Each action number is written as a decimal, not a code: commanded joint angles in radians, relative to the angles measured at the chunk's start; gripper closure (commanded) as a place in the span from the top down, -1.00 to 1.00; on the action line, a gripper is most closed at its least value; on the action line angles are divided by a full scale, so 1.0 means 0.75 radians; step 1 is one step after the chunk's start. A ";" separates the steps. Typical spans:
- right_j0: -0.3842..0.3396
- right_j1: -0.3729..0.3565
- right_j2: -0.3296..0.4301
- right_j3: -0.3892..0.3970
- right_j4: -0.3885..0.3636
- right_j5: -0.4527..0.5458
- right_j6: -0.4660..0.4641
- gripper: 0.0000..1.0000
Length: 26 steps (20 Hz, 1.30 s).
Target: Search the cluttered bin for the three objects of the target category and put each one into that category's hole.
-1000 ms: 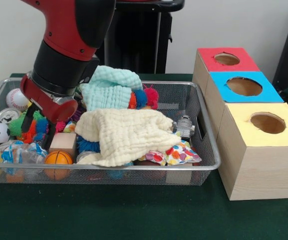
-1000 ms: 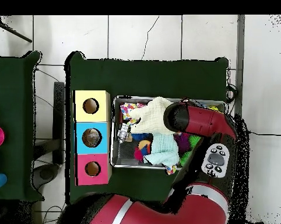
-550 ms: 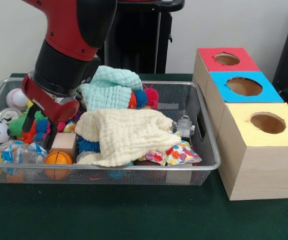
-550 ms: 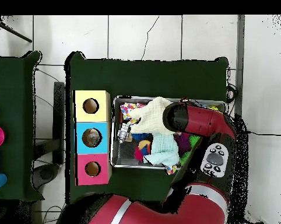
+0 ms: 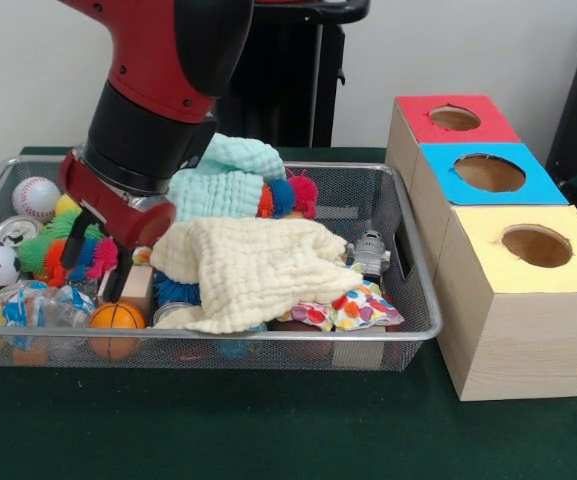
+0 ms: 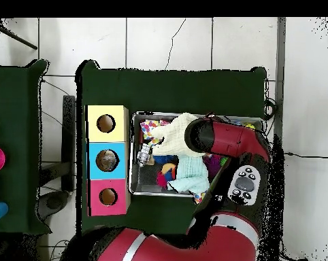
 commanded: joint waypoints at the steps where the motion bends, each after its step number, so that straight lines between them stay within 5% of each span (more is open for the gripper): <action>1: -0.003 0.059 0.041 0.078 0.049 -0.049 0.242 1.00; 15: -0.009 0.173 -0.065 -0.035 -0.016 -0.132 0.175 1.00; 26: -0.023 0.161 0.042 0.066 0.066 -0.266 0.226 1.00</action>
